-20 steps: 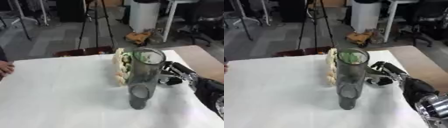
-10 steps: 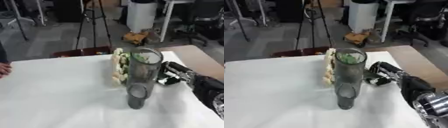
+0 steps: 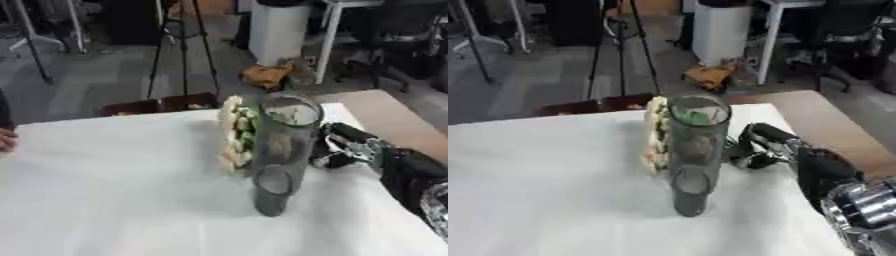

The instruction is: Arrange flowers into the vase.

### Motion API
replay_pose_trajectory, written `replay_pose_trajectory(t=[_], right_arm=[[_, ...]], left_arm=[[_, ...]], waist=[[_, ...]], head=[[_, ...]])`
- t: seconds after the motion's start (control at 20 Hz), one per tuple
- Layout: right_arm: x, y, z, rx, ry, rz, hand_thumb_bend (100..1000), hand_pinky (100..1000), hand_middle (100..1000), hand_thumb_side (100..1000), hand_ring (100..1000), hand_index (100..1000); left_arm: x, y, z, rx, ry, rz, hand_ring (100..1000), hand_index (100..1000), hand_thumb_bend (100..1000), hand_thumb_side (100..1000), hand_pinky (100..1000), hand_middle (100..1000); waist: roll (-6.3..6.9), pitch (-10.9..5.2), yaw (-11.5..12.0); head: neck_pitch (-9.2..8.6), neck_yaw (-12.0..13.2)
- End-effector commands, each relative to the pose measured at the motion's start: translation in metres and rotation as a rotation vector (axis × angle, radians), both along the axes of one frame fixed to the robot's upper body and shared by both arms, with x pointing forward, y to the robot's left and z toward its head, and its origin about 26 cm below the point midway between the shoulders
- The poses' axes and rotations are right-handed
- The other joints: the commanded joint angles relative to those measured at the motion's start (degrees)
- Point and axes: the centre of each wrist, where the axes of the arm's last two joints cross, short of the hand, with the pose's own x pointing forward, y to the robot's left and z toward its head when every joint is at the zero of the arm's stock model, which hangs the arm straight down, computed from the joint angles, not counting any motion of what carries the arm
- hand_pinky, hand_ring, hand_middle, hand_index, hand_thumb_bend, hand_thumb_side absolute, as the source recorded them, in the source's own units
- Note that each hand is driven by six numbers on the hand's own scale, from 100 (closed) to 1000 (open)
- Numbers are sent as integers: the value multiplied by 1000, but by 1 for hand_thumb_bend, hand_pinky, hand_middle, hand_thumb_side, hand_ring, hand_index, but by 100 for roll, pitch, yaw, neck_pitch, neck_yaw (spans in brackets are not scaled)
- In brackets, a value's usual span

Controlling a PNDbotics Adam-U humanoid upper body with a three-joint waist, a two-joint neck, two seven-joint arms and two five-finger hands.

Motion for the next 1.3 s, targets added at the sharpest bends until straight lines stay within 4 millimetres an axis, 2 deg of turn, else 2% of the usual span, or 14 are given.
replay_pose_trajectory(t=[0.05,0.2,0.25,0.75,0.95,1.3], right_arm=[[-12,-10,-8,-26,9,-41,230,100,100,100,100,173],[-8,-7,-7,22,-80,-40,296,100,100,100,100,120],[-8,-6,-7,40,-109,-40,289,100,100,100,100,100],[-5,-4,-6,261,-370,-64,284,100,100,100,100,100],[5,0,10,329,-464,-63,264,100,100,100,100,100],[22,7,57,412,-594,-98,219,100,100,100,100,100]], left_arm=[[0,0,4,4,-18,-6,478,932,706,810,568,532],[0,0,4,3,-18,-4,478,932,705,809,567,532],[0,0,4,3,-18,-4,478,932,706,810,567,533],[0,1,2,3,-14,1,478,931,707,808,566,535],[0,1,1,1,-12,3,478,931,706,808,565,535],[0,2,-1,2,-11,9,484,931,707,807,564,535]], waist=[[-12,-27,-38],[-19,-46,-77],[-22,-52,-91],[-50,-143,-229],[-66,-177,-289],[-134,-243,-375]], head=[[-17,-20],[-17,-25],[-19,-29],[16,-58],[36,-64],[48,-49]])
